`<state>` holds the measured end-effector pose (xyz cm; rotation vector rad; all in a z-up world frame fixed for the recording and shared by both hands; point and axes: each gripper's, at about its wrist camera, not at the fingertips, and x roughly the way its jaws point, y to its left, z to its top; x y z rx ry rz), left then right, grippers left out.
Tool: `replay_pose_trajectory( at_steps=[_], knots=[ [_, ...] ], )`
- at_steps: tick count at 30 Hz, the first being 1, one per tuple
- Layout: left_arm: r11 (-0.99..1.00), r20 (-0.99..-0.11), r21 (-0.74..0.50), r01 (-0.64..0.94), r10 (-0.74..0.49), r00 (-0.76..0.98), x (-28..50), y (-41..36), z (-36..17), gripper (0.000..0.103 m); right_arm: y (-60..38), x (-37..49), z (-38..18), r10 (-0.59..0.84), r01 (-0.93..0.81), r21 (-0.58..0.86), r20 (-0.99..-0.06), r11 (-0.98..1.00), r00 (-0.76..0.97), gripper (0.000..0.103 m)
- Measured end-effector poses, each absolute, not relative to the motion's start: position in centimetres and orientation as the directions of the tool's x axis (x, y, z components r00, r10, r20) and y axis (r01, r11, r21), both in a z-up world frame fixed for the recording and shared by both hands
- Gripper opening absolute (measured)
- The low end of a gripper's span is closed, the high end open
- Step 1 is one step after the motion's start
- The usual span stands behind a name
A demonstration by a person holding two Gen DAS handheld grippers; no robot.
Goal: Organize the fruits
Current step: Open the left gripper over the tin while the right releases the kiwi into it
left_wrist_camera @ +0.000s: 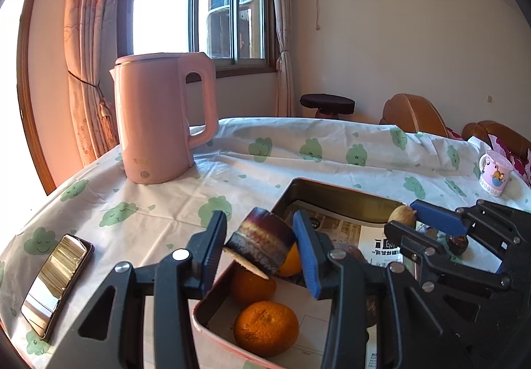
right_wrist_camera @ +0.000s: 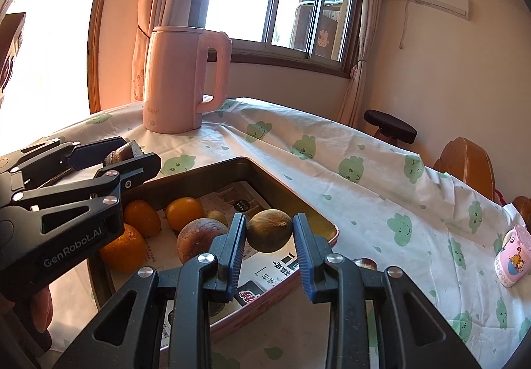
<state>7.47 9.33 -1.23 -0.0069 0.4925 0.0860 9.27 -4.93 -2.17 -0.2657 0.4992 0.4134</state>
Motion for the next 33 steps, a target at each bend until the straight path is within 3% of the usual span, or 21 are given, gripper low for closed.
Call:
replay_pose_trajectory(
  at_steps=[33],
  knots=[
    [0.999, -0.504, 0.005, -0.045, 0.041, 0.863, 7.8, 9.2, -2.3, 0.044, -4.1, 10.1, -3.4, 0.286, -0.43, -0.153, -0.548, 0.89, 0.786, 0.031]
  ],
)
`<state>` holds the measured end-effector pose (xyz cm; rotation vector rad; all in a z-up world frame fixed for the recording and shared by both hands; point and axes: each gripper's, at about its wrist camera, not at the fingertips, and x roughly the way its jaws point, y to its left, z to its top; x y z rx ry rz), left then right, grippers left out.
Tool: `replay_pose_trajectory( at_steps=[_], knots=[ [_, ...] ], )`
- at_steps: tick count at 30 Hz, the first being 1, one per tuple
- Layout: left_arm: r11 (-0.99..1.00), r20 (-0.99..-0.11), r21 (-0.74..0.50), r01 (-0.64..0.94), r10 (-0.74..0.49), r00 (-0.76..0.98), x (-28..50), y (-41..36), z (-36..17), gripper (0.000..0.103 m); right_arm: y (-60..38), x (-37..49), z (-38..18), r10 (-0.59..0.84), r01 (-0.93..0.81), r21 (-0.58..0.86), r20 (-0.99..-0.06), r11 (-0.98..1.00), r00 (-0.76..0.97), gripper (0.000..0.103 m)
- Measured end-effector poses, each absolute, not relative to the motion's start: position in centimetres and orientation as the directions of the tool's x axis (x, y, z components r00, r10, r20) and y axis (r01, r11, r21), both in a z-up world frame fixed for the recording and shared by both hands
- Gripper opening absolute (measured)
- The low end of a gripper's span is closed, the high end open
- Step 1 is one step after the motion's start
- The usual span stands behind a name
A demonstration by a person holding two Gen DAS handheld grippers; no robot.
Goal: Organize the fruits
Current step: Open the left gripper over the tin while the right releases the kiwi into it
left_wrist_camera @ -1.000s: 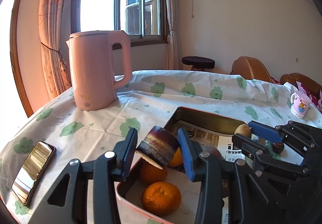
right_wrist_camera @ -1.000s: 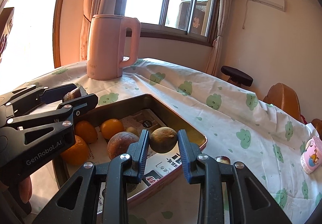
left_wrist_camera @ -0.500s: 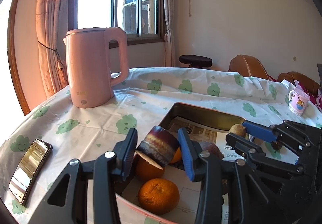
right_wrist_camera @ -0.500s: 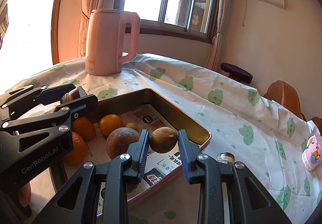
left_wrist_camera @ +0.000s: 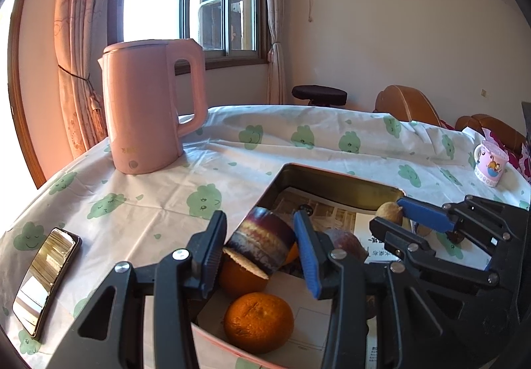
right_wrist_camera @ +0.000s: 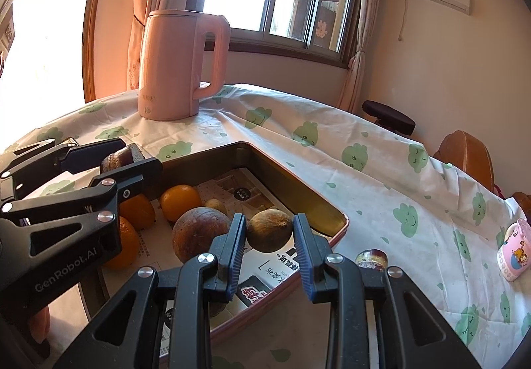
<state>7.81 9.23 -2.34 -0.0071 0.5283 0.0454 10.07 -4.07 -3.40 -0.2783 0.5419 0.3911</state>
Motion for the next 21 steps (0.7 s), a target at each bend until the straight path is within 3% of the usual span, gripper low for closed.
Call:
replay_pose_trajectory(
  at_steps=[17, 21],
  knots=[
    [0.999, -0.527, -0.001, -0.043, 0.036, 0.849, 8.27, 9.31, -2.57, 0.045, -3.68, 9.95, -3.63, 0.275, -0.432, -0.171, -0.557, 0.885, 0.784, 0.032],
    [0.999, -0.526, 0.004, -0.048, 0.042, 0.85, 8.19, 9.33, -2.52, 0.056, -3.6, 9.99, -3.67, 0.273, -0.434, -0.173, -0.561, 0.884, 0.781, 0.032]
  ],
)
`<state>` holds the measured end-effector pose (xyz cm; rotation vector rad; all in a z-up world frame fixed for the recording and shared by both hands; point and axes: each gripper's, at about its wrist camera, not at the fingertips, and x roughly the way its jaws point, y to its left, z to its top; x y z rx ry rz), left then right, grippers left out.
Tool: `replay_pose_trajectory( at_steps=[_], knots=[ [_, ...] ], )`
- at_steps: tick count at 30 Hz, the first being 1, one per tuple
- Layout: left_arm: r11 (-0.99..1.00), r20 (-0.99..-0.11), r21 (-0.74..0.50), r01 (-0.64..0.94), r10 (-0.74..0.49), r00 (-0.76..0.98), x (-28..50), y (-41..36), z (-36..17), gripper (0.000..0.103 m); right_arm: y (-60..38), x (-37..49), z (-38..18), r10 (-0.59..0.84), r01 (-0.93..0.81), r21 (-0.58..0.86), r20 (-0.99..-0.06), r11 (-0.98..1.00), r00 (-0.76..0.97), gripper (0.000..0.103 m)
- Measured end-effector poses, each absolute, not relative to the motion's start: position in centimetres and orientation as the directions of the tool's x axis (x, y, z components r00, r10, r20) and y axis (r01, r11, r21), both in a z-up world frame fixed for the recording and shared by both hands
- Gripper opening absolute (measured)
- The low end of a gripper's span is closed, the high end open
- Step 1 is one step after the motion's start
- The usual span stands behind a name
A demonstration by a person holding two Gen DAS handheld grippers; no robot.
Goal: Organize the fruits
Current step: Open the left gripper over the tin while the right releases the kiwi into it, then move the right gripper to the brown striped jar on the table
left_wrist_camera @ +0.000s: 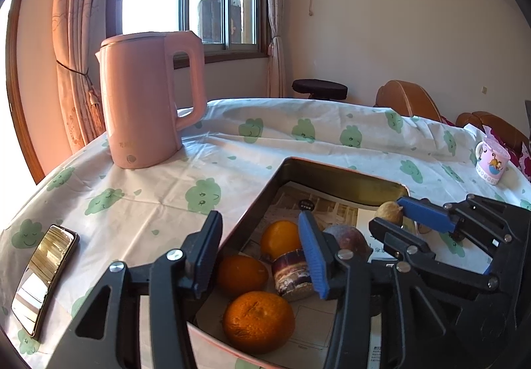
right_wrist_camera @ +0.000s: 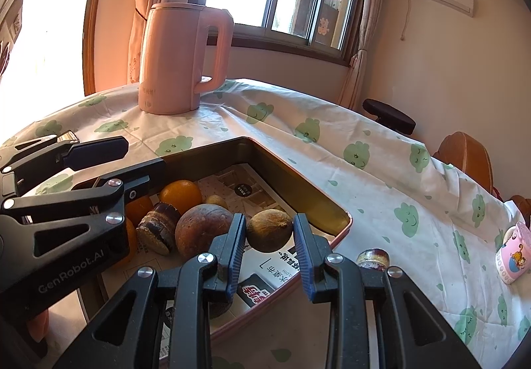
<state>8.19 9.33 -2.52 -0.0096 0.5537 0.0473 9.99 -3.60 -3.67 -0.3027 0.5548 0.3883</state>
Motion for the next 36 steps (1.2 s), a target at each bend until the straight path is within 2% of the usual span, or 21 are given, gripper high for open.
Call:
replay_pose_trajectory(
  at_steps=[1, 2, 3, 4, 5, 6, 8, 12, 18, 24, 36],
  knots=[
    [0.999, -0.523, 0.005, -0.05, 0.045, 0.851, 8.1, 9.4, -2.5, 0.06, -3.6, 10.0, -3.7, 0.273, -0.434, -0.173, -0.562, 0.884, 0.781, 0.032],
    [0.998, -0.519, 0.007, -0.055, 0.05, 0.853, 8.1, 9.4, -2.4, 0.068, -3.5, 10.0, -3.7, 0.274, -0.436, -0.174, -0.564, 0.883, 0.779, 0.033],
    [0.998, -0.513, 0.009, -0.059, 0.055, 0.856, 7.9, 9.4, -2.4, 0.075, -3.5, 10.0, -3.7, 0.273, -0.438, -0.176, -0.566, 0.882, 0.778, 0.04],
    [0.998, -0.506, 0.008, -0.062, 0.058, 0.861, 7.8, 9.4, -2.3, 0.078, -3.4, 10.0, -3.8, 0.272, -0.439, -0.179, -0.567, 0.881, 0.778, 0.046],
    [0.998, -0.498, 0.007, -0.065, 0.06, 0.865, 7.7, 9.5, -2.2, 0.085, -3.4, 10.0, -3.8, 0.264, -0.432, -0.186, -0.565, 0.882, 0.782, 0.056],
    [0.998, -0.489, 0.005, -0.07, 0.064, 0.87, 7.5, 9.5, -2.1, 0.096, -3.4, 9.9, -3.7, 0.258, -0.425, -0.189, -0.56, 0.885, 0.787, 0.061],
    [0.997, -0.468, 0.0, -0.079, 0.07, 0.881, 7.1, 9.7, -1.9, 0.103, -3.5, 9.6, -3.6, 0.273, -0.434, -0.184, -0.551, 0.882, 0.789, 0.062],
    [0.998, -0.451, -0.008, -0.07, 0.059, 0.891, 6.8, 9.7, -1.8, 0.103, -4.3, 9.2, -3.1, 0.297, -0.435, -0.165, -0.519, 0.885, 0.802, 0.062],
    [0.995, -0.451, -0.056, -0.084, 0.05, 0.891, 6.8, 10.6, -1.7, 0.103, -9.0, 9.3, -1.4, 0.222, -0.349, -0.187, -0.487, 0.918, 0.845, 0.064],
    [0.993, -0.455, -0.062, -0.103, 0.064, 0.888, 6.9, 10.8, -1.8, 0.103, -12.8, 10.4, -2.1, 0.15, -0.301, -0.214, -0.526, 0.929, 0.837, 0.066],
    [0.993, -0.48, -0.07, -0.096, 0.051, 0.876, 7.5, 10.9, -2.1, 0.103, -11.9, 13.3, -4.6, 0.153, -0.379, -0.237, -0.633, 0.895, 0.759, 0.066]
  ],
)
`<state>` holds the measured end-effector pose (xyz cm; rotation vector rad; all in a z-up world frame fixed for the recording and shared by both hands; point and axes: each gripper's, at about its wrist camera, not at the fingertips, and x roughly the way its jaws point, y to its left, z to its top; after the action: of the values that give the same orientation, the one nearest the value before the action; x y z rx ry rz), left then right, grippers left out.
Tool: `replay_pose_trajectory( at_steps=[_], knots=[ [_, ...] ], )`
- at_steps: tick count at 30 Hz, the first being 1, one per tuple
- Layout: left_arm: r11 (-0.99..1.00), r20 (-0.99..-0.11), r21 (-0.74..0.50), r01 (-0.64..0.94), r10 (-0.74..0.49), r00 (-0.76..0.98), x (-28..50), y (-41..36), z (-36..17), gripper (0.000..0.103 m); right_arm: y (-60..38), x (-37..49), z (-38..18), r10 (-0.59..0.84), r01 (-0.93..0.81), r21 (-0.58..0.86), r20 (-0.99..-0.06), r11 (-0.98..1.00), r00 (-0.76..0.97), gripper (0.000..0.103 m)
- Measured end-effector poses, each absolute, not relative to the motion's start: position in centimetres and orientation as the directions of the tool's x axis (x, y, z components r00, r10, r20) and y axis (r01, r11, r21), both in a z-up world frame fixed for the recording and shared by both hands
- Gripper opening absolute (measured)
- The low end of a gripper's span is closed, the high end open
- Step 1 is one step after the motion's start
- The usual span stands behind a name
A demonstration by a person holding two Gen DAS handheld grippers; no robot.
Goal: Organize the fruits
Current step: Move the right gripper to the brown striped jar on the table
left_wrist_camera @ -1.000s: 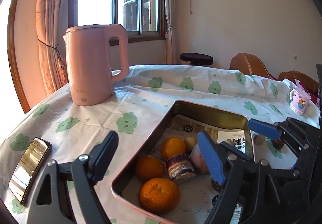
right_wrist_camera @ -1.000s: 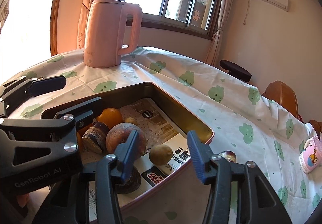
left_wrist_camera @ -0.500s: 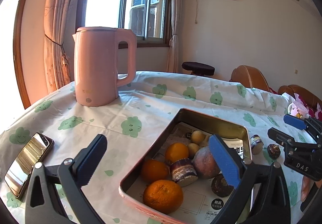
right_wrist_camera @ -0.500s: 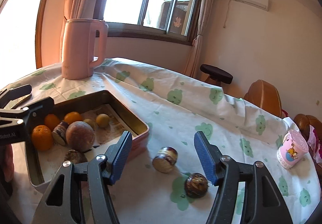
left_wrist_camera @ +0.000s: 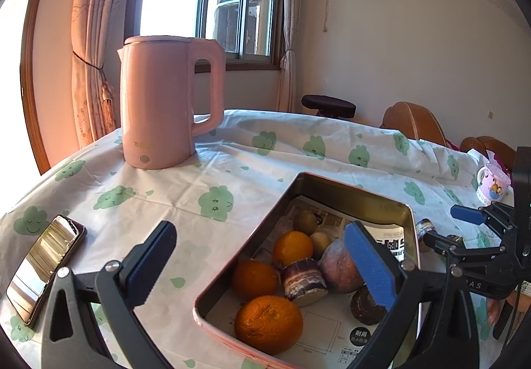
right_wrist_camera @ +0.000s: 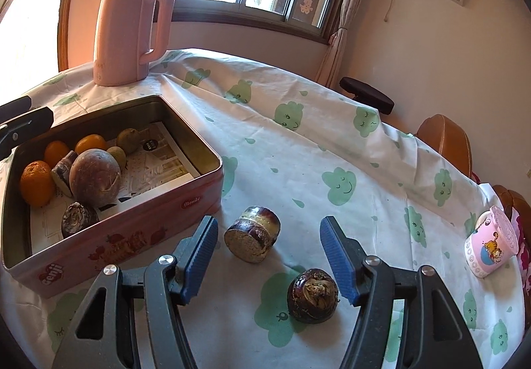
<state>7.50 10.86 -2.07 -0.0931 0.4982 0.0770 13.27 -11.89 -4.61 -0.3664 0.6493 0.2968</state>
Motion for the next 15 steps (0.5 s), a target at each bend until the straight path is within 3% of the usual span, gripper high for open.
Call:
replay_pose_trajectory(
  at_steps=[8, 11, 15],
  knots=[
    [0.995, -0.464, -0.045, -0.089, 0.058, 0.884, 7.2, 9.8, -1.8, 0.103, -11.5, 15.4, -5.7, 0.162, -0.395, -0.19, -0.694, 0.899, 0.702, 0.065],
    [0.997, -0.459, -0.026, -0.076, 0.056, 0.887, 7.1, 9.1, -1.3, 0.103, -11.2, 16.2, -6.4, 0.169, -0.411, -0.155, -0.742, 0.898, 0.649, 0.044],
    [0.999, -0.443, -0.013, -0.046, 0.036, 0.896, 6.7, 7.6, 0.0, 0.103, -11.8, 15.6, -5.9, 0.202, -0.407, -0.124, -0.717, 0.905, 0.667, 0.043]
  ],
)
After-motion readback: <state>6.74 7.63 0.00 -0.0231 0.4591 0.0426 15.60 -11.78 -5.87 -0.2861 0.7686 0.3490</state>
